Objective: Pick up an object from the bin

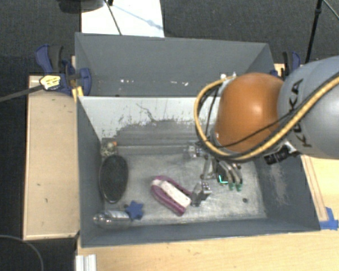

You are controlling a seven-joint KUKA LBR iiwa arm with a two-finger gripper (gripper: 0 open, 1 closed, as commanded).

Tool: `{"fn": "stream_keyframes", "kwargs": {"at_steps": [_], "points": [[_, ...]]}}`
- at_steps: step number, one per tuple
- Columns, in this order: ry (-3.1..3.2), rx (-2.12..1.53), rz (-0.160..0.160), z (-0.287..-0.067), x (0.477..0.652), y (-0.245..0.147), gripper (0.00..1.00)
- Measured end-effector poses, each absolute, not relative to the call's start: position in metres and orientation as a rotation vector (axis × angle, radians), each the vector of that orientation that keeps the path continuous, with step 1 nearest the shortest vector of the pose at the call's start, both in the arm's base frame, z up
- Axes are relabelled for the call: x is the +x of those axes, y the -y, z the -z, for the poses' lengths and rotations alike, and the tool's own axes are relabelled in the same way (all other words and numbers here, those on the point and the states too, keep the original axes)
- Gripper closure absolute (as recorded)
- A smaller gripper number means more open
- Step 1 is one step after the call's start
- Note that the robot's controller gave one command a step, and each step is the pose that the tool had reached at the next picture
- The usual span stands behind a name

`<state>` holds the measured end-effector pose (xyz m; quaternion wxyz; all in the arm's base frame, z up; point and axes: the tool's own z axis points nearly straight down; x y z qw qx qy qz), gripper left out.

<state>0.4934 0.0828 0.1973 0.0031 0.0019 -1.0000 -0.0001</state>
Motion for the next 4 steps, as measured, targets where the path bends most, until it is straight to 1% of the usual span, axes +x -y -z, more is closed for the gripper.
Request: {"fn": "stream_keyframes", "kwargs": {"at_steps": [1, 2, 3, 4], "points": [[3.134, -0.072, 0.000, -0.083, 0.491, -0.084, 0.00], [3.133, -0.267, 0.004, -0.070, 0.515, -0.126, 0.00], [3.131, -0.273, 0.005, -0.072, 0.515, -0.125, 1.00], [3.137, -0.298, 0.006, -0.191, 0.512, -0.128, 1.00]]}}
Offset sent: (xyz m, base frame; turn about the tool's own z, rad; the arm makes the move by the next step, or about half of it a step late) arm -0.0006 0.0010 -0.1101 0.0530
